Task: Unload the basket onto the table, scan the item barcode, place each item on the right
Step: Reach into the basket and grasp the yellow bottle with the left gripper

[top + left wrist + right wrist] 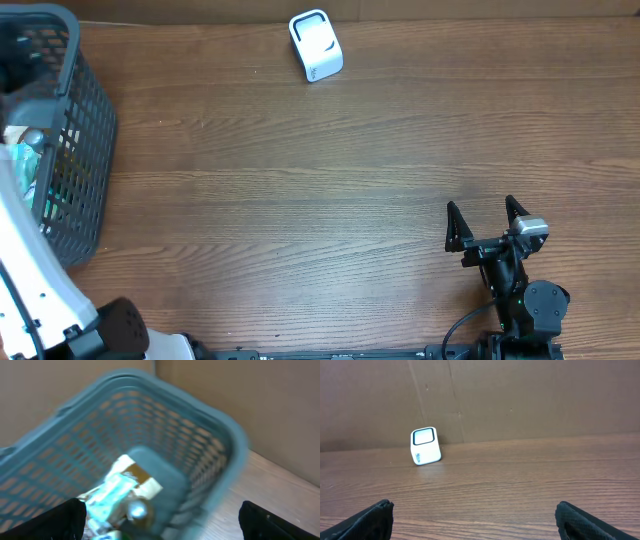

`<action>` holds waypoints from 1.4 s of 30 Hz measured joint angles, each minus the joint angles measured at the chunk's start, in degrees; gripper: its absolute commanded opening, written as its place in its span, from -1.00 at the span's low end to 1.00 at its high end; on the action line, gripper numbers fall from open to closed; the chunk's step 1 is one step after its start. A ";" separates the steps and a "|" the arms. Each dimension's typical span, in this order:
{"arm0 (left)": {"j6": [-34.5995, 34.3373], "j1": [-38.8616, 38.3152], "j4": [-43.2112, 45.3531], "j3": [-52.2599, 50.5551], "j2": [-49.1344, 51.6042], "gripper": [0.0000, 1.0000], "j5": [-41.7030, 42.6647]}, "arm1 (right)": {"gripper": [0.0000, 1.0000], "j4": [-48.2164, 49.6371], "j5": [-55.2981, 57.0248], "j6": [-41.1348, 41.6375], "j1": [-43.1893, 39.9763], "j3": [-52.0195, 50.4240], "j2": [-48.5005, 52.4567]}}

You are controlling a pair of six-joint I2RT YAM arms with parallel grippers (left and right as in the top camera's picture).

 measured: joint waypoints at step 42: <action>8.68 12.26 -9.01 0.31 30.60 -0.17 19.87 | 1.00 0.00 0.00 0.00 0.00 0.00 0.00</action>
